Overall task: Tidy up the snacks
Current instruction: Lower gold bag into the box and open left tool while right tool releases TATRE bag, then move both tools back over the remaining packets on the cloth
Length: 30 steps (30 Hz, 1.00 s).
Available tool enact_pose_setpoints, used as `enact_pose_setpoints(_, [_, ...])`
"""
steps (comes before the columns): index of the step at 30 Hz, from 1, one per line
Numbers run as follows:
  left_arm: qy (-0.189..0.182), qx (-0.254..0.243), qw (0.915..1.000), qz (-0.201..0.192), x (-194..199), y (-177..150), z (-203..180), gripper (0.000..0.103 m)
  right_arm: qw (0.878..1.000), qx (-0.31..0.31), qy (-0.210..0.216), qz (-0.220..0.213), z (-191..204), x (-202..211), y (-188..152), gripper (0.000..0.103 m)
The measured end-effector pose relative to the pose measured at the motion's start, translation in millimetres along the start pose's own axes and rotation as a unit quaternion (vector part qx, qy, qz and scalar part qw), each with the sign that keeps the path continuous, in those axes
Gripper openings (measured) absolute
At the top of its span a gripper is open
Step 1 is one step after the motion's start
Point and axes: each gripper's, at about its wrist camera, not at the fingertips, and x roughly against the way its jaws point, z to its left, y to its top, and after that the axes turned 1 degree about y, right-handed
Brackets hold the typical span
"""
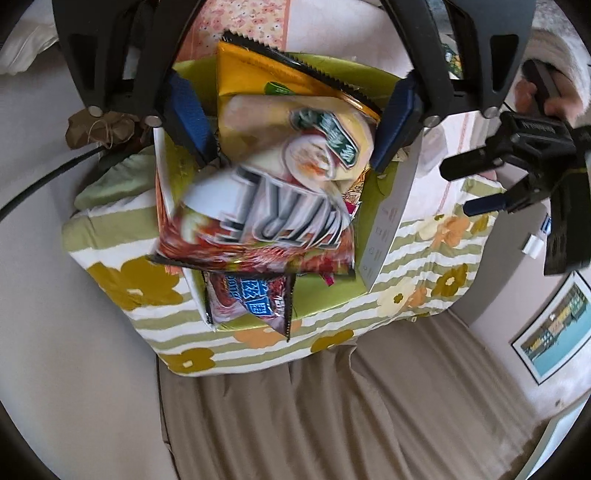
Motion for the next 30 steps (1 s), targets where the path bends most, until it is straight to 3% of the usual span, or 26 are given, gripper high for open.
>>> enact_pose_setpoints(2, [0.002,0.005,1.0000,-0.002,1,-1,4,0.101,1.000,0.007,-0.013,-0.016,2,4,-2,0.099])
enact_pose_setpoints(8, [0.009,0.021,0.9997,-0.001,5,-11,19,0.101,0.999,0.003,-0.042,-0.027,-5,15,-10,0.100])
enact_pose_setpoints(16, [0.048,0.056,0.9973,0.003,25,-37,54,0.101,0.999,0.010,-0.026,-0.041,-2,28,-13,0.100])
enact_pose_setpoints(24, [0.077,0.084,0.9934,-0.003,62,-66,98,0.102,0.996,0.059,0.015,-0.058,47,41,-11,0.100])
enact_pose_setpoints(30, [0.069,0.076,0.9947,0.003,70,-83,136,0.102,0.994,0.089,0.035,-0.051,101,28,-20,0.100])
